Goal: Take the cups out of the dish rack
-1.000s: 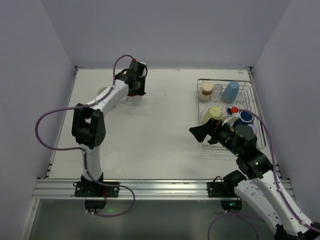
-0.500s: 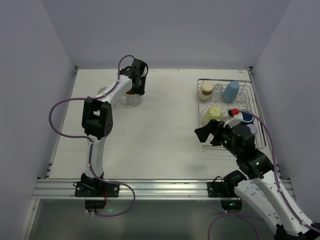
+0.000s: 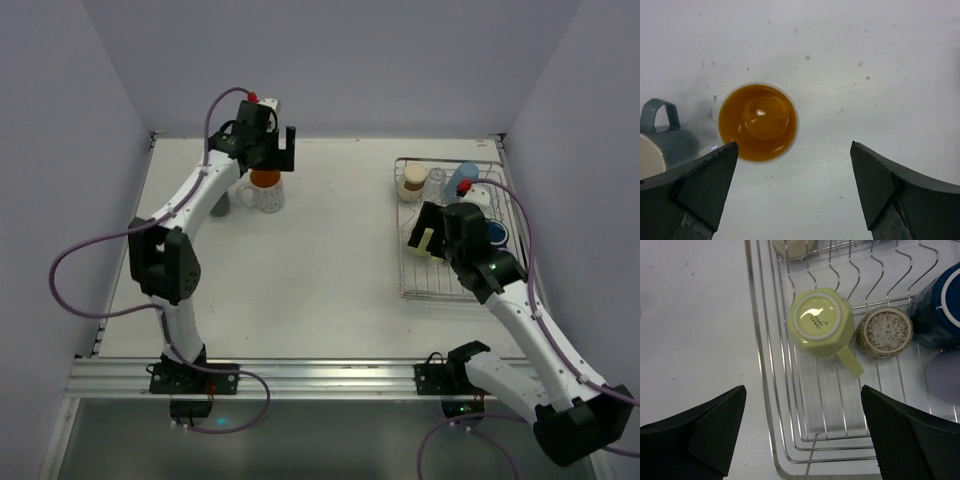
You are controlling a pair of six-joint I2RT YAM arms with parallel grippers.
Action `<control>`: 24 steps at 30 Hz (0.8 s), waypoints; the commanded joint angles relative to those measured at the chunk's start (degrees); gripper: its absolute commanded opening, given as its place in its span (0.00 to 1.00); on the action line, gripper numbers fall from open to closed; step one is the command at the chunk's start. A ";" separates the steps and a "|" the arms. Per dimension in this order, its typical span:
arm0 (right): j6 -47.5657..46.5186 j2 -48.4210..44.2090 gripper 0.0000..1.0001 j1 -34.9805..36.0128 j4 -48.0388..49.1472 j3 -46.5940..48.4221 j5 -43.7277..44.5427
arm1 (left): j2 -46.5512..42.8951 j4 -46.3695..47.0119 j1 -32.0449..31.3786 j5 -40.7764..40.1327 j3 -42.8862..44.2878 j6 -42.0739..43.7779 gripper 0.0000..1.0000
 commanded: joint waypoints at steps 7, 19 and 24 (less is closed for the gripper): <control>-8.33 15.91 0.99 -7.08 2.62 6.99 -1.13 | -39.93 18.69 -7.86 15.51 -32.79 -5.03 1.00; -10.36 29.45 0.96 -7.60 4.20 12.97 -1.31 | -66.23 24.24 -9.46 29.93 -65.07 -9.08 1.00; -10.27 32.71 0.86 -7.61 4.99 14.12 -2.02 | -68.26 25.29 -9.54 31.86 -68.24 -10.31 1.00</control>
